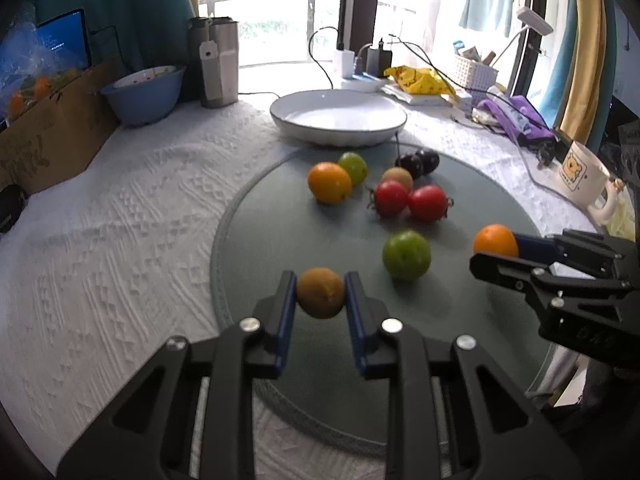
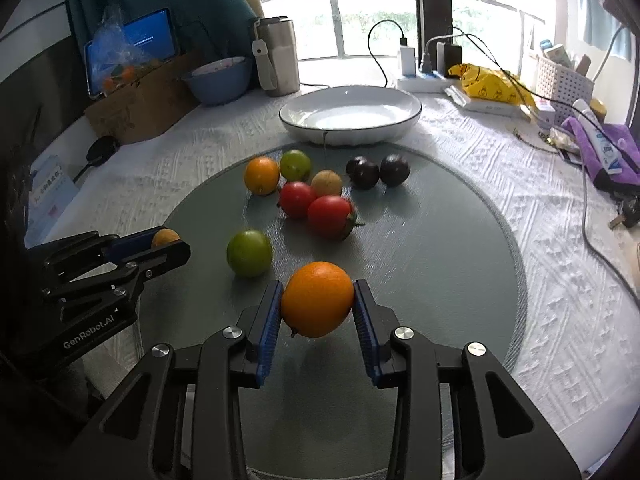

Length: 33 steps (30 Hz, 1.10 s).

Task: Organize fruits
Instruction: 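Carry the orange with the right gripper while the left carries the yellow fruit to the bowl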

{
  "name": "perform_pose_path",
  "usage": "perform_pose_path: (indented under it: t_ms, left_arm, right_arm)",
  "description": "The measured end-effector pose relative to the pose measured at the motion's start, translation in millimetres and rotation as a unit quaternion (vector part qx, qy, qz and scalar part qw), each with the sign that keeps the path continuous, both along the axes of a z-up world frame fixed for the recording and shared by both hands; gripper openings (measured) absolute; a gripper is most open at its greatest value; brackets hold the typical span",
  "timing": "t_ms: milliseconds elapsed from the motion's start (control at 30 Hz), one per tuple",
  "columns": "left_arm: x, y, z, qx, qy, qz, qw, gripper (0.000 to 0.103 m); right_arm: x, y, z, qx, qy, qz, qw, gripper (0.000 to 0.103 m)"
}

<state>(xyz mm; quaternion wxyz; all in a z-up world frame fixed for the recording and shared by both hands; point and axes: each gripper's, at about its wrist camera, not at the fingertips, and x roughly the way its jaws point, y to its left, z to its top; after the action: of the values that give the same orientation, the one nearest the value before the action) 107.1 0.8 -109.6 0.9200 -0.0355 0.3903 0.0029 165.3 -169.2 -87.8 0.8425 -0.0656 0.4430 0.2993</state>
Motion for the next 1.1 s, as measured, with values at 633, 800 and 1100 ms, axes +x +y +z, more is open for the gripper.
perform_pose_path:
  t_ms: [633,800,1100]
  left_arm:
    - [45,9,34,-0.029,-0.038,-0.001,0.9989,0.025]
    - [64,13,42,-0.043,-0.044,-0.002,0.9981,0.025]
    - [102,23,54,-0.061,-0.052,-0.005,0.9967,0.025]
  right_arm:
    - [55,-3,32,0.017,-0.044,-0.011,0.999,0.038]
    - [71,-3,38,0.016,-0.052,-0.009,0.998,0.038]
    - [106,2,51,0.024,-0.068,-0.009,0.997,0.038]
